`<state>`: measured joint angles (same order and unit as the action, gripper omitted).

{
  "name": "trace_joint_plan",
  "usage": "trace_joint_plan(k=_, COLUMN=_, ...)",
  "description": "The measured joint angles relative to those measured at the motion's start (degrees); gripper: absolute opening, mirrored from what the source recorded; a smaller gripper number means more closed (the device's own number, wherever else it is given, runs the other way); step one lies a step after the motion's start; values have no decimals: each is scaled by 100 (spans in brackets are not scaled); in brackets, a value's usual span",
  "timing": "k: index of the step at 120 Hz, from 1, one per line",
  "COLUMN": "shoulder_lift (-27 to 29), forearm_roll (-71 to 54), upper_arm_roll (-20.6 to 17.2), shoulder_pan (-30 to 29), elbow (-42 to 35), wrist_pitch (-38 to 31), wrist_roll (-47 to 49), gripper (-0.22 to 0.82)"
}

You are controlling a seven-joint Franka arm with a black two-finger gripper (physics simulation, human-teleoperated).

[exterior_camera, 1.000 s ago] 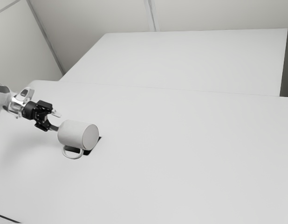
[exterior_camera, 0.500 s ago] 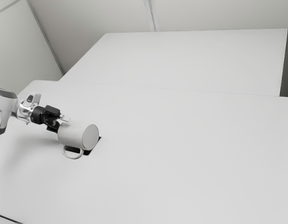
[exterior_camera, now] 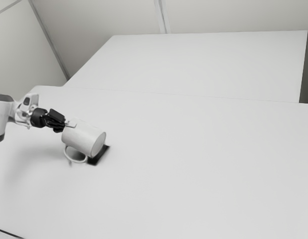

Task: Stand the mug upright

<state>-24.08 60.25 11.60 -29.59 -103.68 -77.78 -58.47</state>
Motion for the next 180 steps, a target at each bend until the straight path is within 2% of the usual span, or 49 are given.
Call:
trace_joint_plan(k=24, shoulder_lift=655, forearm_roll=-424, upper_arm_roll=9, shoulder_pan=304, elbow=-107, wrist_pitch=-154, wrist_roll=118, gripper=-17)
trace_joint_plan(k=53, shoulder_lift=1556, forearm_roll=-2757, upper_arm_roll=-14, shoulder_pan=1494, elbow=-52, wrist_pitch=-1310, wrist_roll=843, gripper=-18)
trace_joint_plan(k=70, shoulder_lift=1733, forearm_roll=-4442, upper_arm_roll=-497, shoulder_pan=1754, elbow=-79, wrist_pitch=-2069, wrist_roll=1496, gripper=-18)
trace_joint_plan(k=84, shoulder_lift=1792, forearm_roll=-5209, upper_arm_roll=-795, shoulder_pan=1795, elbow=-255, wrist_pitch=-2752, wrist_roll=2021, gripper=-18)
trace_joint_plan(k=121, shoulder_lift=2165, forearm_roll=-5590, upper_arm_roll=-913, shoulder_pan=1837, elbow=-1314, wrist_pitch=-4603, wrist_roll=3166, gripper=-18)
trace_joint_plan(k=164, shoulder_lift=2118, forearm_roll=-5607, upper_arm_roll=-977, shoulder_pan=1854, elbow=-1972, wrist_pitch=-5342, wrist_roll=4047, gripper=-18)
trace_joint_plan(k=167, shoulder_lift=2117, forearm_roll=-5602, upper_arm_roll=-982, shoulder_pan=1851, elbow=-1989, wrist_pitch=-5360, wrist_roll=4093, gripper=-15)
trace_joint_plan(k=180, shoulder_lift=2122, forearm_roll=-5577, upper_arm_roll=-1016, shoulder_pan=1829, elbow=-2014, wrist_pitch=-5413, wrist_roll=4259, gripper=10)
